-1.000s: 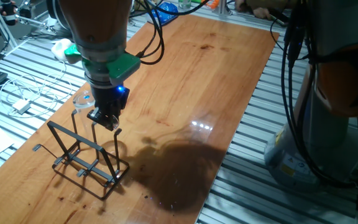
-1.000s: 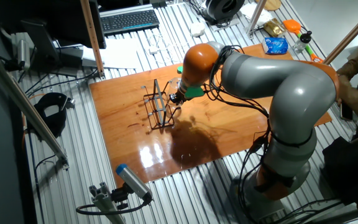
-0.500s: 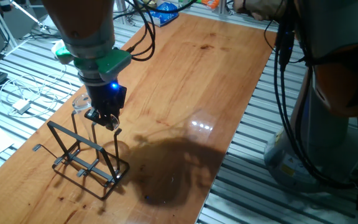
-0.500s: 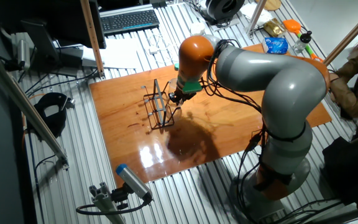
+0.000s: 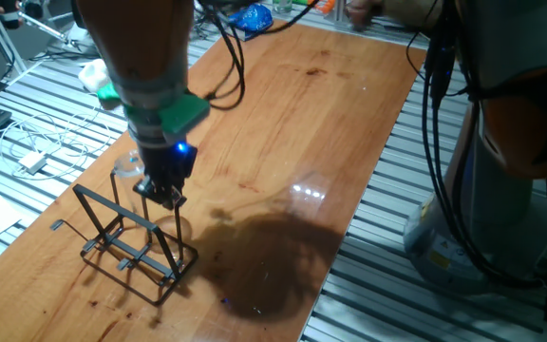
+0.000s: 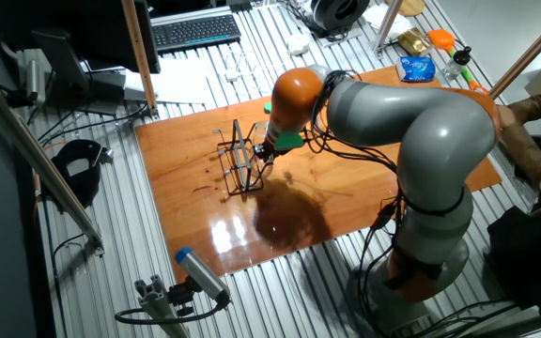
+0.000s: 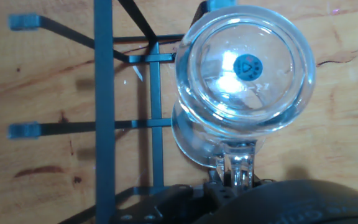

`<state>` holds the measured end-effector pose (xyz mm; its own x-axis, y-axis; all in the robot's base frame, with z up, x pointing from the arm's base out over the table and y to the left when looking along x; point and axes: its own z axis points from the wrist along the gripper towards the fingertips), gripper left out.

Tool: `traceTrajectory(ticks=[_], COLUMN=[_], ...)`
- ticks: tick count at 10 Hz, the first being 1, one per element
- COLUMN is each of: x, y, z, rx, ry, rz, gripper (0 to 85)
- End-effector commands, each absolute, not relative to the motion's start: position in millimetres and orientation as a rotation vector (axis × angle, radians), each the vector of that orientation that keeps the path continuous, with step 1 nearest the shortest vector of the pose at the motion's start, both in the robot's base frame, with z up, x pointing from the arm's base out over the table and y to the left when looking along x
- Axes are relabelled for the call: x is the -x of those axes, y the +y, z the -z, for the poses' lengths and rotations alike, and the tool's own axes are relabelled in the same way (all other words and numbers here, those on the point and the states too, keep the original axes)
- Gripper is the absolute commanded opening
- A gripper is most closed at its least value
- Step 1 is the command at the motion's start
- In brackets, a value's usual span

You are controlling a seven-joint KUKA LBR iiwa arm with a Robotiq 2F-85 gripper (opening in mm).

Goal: Put the cup on the cup rack

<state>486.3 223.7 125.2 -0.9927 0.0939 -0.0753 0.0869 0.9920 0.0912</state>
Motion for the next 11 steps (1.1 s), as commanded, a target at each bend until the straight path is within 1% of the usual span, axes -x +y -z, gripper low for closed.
traceTrajectory(ticks=[1,5,6,8,9,11], x=[-485.6,-487.6,-488.0,-488.3,-488.4,-488.9], y=[225.5,228.0,227.8,227.9,228.1,228.2], z=[-120.4,-113.6,-113.6,-113.8,-114.1,-114.9], rx=[-0.143,-0.205,-0.216,-0.234,-0.240,-0.247], ry=[3.049,3.044,3.043,3.040,3.038,3.039], rz=[-0.135,-0.122,-0.094,-0.079,-0.073,-0.066], gripper=[0.0,0.0,17.0,17.0,34.0,34.0])
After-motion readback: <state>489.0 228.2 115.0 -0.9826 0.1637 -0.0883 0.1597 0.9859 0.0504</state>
